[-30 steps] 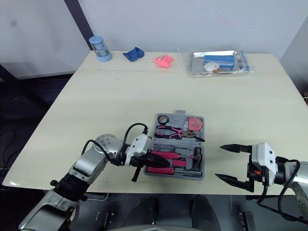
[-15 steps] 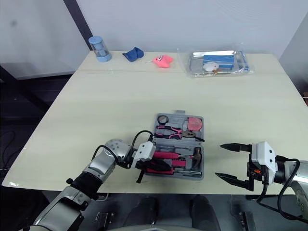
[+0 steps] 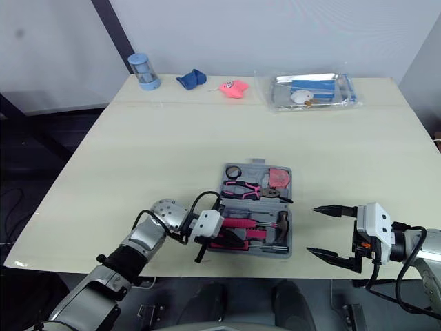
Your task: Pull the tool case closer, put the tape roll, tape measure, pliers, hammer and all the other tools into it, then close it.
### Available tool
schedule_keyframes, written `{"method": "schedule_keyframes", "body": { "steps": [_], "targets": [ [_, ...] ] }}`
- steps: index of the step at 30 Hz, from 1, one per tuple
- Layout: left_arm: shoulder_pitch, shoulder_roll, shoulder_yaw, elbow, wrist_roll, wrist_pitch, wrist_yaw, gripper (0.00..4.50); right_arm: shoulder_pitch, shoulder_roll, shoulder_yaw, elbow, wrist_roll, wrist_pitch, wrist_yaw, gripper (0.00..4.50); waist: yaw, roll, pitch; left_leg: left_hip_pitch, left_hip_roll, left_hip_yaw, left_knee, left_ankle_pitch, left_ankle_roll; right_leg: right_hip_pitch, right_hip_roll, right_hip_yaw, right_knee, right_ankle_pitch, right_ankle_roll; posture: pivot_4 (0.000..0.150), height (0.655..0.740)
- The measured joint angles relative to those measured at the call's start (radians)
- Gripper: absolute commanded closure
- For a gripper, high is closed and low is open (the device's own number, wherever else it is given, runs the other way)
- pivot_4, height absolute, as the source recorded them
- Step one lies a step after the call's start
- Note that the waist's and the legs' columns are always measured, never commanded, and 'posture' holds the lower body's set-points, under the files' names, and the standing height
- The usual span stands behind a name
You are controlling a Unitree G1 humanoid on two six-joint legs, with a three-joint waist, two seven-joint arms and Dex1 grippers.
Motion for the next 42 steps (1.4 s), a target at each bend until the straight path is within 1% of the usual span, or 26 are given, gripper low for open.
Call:
{"method": "schedule_keyframes", "body": {
  "steps": [2, 7, 11, 14, 16, 19, 21, 24, 26, 27, 30, 31, 32, 35, 39, 42],
  "targets": [
    [-0.001, 0.0, -0.01, 0.0, 0.027, -0.026, 0.022, 4.43, -0.011, 0.0, 0.004, 0.015, -0.002, -0.004, 0.002, 0.0, 0.001, 0.003, -0.006, 0.001, 0.0, 0.0, 0.0, 0.0, 0.0, 0.001, 0.0, 0.0, 0.0, 0.0, 0.0, 0.15, 0.74],
    [0.002, 0.0, -0.025, 0.001, 0.045, -0.035, 0.053, 4.43, -0.028, 0.003, 0.025, 0.03, -0.012, -0.016, -0.003, 0.0, 0.001, 0.011, -0.015, 0.004, 0.0, 0.0, 0.0, 0.0, 0.0, 0.004, 0.0, 0.0, 0.0, 0.0, 0.0, 0.15, 0.74],
    [0.017, -0.011, -0.011, -0.011, 0.035, 0.006, 0.074, 4.43, -0.036, 0.03, 0.036, 0.032, -0.012, -0.004, -0.042, 0.0, 0.001, 0.012, -0.016, 0.012, 0.0, 0.0, -0.003, 0.0, 0.0, 0.012, 0.0, 0.0, -0.003, 0.0, 0.001, 0.15, 0.74],
    [0.042, -0.01, 0.011, -0.041, -0.003, 0.07, 0.083, 4.43, -0.06, 0.036, 0.038, 0.054, -0.011, 0.029, -0.072, 0.0, -0.001, 0.011, -0.015, 0.013, 0.0, 0.0, -0.003, 0.0, 0.0, 0.013, 0.0, 0.0, -0.003, 0.0, 0.0, 0.15, 0.74],
    [0.071, -0.005, 0.04, -0.08, -0.045, 0.145, 0.091, 4.43, -0.085, 0.037, 0.049, 0.083, -0.016, 0.052, -0.095, 0.0, -0.003, 0.009, -0.013, 0.012, 0.0, 0.0, -0.004, 0.0, 0.0, 0.012, 0.0, 0.0, -0.003, 0.0, 0.0, 0.15, 0.74],
    [0.082, 0.014, 0.106, -0.141, -0.109, 0.214, 0.108, 4.43, -0.125, 0.042, 0.076, 0.149, -0.049, 0.053, -0.114, 0.0, -0.002, 0.007, -0.011, 0.011, 0.0, 0.0, -0.003, 0.0, 0.0, 0.011, 0.0, 0.0, -0.003, 0.0, 0.0, 0.15, 0.74],
    [0.086, 0.04, 0.179, -0.176, -0.161, 0.234, 0.116, 4.43, -0.182, 0.044, 0.108, 0.214, -0.088, 0.05, -0.128, 0.0, -0.005, 0.006, -0.009, 0.011, 0.001, 0.0, -0.004, 0.0, 0.0, 0.01, 0.0, 0.0, -0.004, 0.0, 0.0, 0.15, 0.74],
    [0.091, 0.071, 0.267, -0.191, -0.216, 0.241, 0.125, 4.5, -0.241, 0.05, 0.136, 0.294, -0.128, 0.049, -0.138, 0.72, -0.003, 0.006, -0.009, 0.011, 0.001, 0.0, -0.004, 0.0, 0.0, 0.009, 0.0, 0.0, -0.004, 0.0, 0.0, 0.15, 0.74],
    [0.094, 0.083, 0.305, -0.182, -0.234, 0.249, 0.132, 4.5, -0.282, 0.062, 0.17, 0.346, -0.156, 0.043, -0.138, 1.68, -0.003, 0.006, -0.009, 0.009, 0.0, 0.0, -0.004, 0.0, 0.0, 0.008, 0.0, 0.0, -0.004, 0.0, 0.0, 0.15, 0.74],
    [0.09, 0.102, 0.321, -0.151, -0.236, 0.259, 0.132, 4.5, -0.319, 0.071, 0.203, 0.385, -0.185, 0.039, -0.137, 2.25, -0.004, 0.005, -0.008, 0.009, 0.0, 0.0, -0.004, 0.0, 0.0, 0.008, 0.0, 0.0, -0.004, 0.0, 0.0, 0.15, 0.74],
    [0.069, 0.141, 0.359, -0.058, -0.227, 0.25, 0.133, 4.5, -0.378, 0.094, 0.269, 0.472, -0.249, 0.016, -0.138, 3.64, -0.005, 0.006, -0.008, 0.008, 0.0, 0.0, -0.004, 0.0, 0.0, 0.007, 0.001, 0.0, -0.004, 0.0, 0.0, 0.15, 0.74],
    [0.057, 0.146, 0.372, -0.015, -0.219, 0.233, 0.135, 4.5, -0.399, 0.105, 0.295, 0.507, -0.279, 0.004, -0.144, 4.21, -0.004, 0.006, -0.008, 0.008, 0.0, 0.0, -0.004, 0.0, 0.0, 0.006, 0.0, 0.0, -0.004, 0.0, 0.0, 0.15, 0.74],
    [0.055, 0.145, 0.374, -0.006, -0.218, 0.23, 0.135, 4.5, -0.403, 0.107, 0.302, 0.512, -0.285, 0.003, -0.146, 4.37, -0.003, 0.006, -0.008, 0.007, 0.0, 0.0, -0.004, 0.0, 0.0, 0.006, 0.0, 0.0, -0.004, 0.0, 0.0, 0.15, 0.74],
    [0.027, 0.136, 0.377, 0.099, -0.196, 0.194, 0.133, 4.5, -0.444, 0.119, 0.337, 0.552, -0.335, -0.032, -0.154, 4.37, -0.001, 0.006, -0.008, -0.002, 0.0, -0.001, -0.002, 0.0, 0.0, -0.002, 0.0, -0.001, -0.002, 0.0, 0.0, 0.15, 0.74],
    [-0.031, 0.104, 0.367, 0.274, -0.146, 0.14, 0.132, 4.5, -0.482, 0.15, 0.383, 0.606, -0.395, -0.061, -0.176, 4.37, -0.004, 0.006, -0.008, -0.002, 0.0, -0.002, -0.002, 0.0, 0.0, -0.002, 0.0, -0.002, -0.002, 0.0, 0.0, 0.15, 0.74],
    [-0.069, 0.084, 0.36, 0.366, -0.115, 0.102, 0.131, 4.5, -0.487, 0.163, 0.401, 0.624, -0.412, -0.068, -0.177, 4.37, -0.004, 0.006, -0.008, -0.002, 0.0, -0.002, -0.001, 0.0, 0.0, -0.002, 0.0, -0.002, -0.002, 0.0, 0.0, 0.15, 0.74]
  ]
}}
